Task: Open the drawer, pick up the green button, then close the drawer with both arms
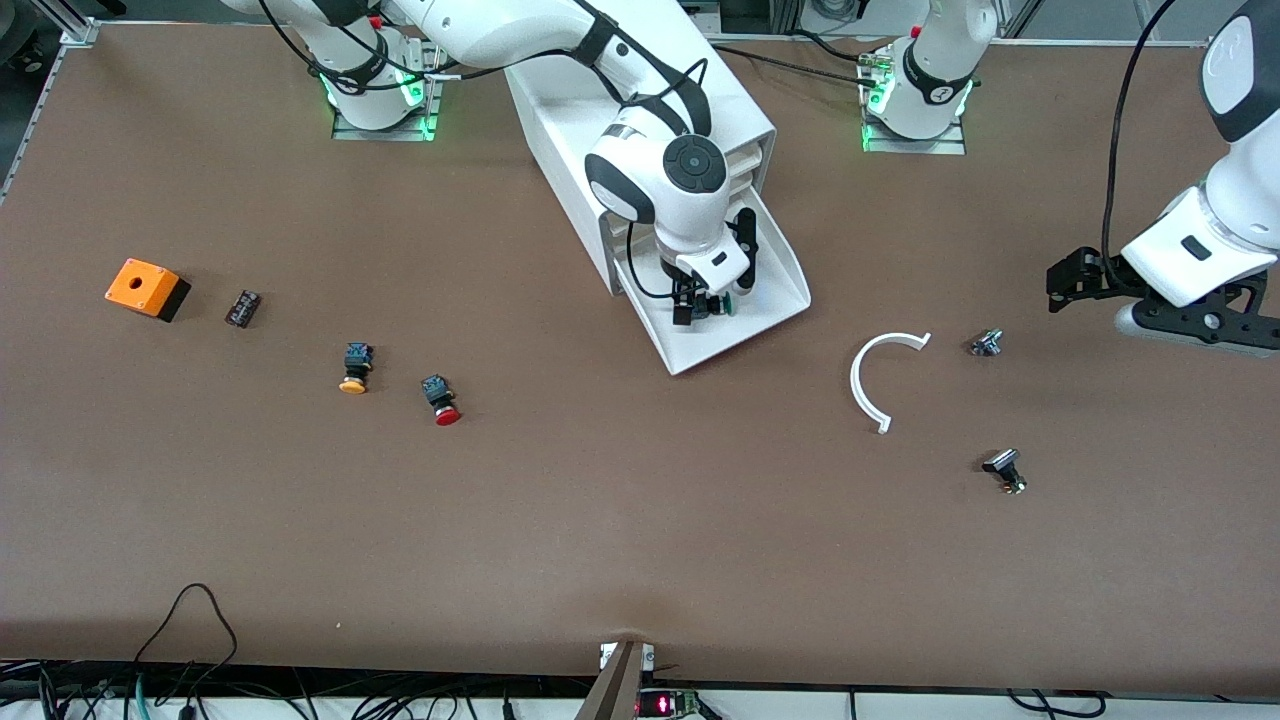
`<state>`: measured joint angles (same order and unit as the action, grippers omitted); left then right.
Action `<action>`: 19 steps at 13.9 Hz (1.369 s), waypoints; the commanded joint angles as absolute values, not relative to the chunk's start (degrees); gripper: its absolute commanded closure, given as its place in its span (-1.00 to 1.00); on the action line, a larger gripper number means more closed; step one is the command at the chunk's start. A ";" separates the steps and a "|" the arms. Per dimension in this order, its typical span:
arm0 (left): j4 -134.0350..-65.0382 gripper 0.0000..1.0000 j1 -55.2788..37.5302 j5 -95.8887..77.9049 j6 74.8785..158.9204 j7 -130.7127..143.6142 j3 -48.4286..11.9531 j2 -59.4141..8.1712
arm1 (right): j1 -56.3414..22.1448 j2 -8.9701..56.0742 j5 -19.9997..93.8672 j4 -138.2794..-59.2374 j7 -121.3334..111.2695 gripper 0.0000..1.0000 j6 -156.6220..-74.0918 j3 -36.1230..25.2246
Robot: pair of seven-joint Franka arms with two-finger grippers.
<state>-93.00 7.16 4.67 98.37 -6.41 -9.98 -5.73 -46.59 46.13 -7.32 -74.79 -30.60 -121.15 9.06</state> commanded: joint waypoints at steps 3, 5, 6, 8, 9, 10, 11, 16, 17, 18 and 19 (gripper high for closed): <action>-96.06 -1.00 7.47 2.64 97.91 -5.89 -8.35 -2.47 | -47.90 47.28 -8.96 -72.86 -31.20 -1.00 -123.05 8.88; -96.50 -1.00 7.03 0.28 98.61 -5.80 -6.43 -1.67 | -47.90 47.72 -9.49 -72.86 -31.20 -0.98 -123.83 8.88; -97.90 -1.00 7.03 -2.35 99.14 -5.80 -5.20 -1.06 | -47.90 47.81 -9.67 -72.86 -31.20 -0.98 -123.92 8.88; -99.31 -1.00 6.77 -4.22 99.40 -5.89 -2.99 -0.27 | -47.73 48.60 -10.28 -72.86 -31.20 -0.97 -125.58 8.88; -99.23 -1.00 6.59 -4.13 99.40 -5.89 -2.99 -0.26 | -47.72 48.86 -10.28 -72.86 -31.20 -0.93 -126.20 8.88; -99.05 -1.00 6.16 -3.96 99.40 -5.89 -2.90 -0.26 | -47.72 49.22 -10.28 -72.86 -31.20 -0.89 -126.91 8.79; -99.05 -1.00 5.98 -3.78 99.32 -5.89 -2.90 -0.26 | -47.72 49.39 -10.28 -72.86 -31.20 -0.74 -127.18 8.79; -98.70 -1.00 5.89 -3.78 99.23 -6.24 -2.90 -0.26 | -47.46 49.04 -13.97 -72.86 -32.87 0.25 -127.18 8.79; -98.61 -1.00 5.80 -3.78 99.23 -6.33 -2.90 -0.26 | -47.46 48.96 -14.06 -72.77 -32.61 0.39 -127.18 8.79; -98.61 -1.00 5.80 -3.78 99.14 -6.33 -2.90 -0.26 | -47.46 48.87 -14.06 -72.77 -32.52 0.46 -127.18 8.79; -98.61 -1.00 5.80 -3.78 99.14 -6.42 -2.90 -0.26 | -47.46 48.78 -14.06 -72.77 -32.61 0.58 -127.09 8.79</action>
<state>-97.49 6.36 -3.18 98.70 -5.90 -3.45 -1.73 -47.35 47.97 -12.83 -73.88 -32.09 -126.80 8.90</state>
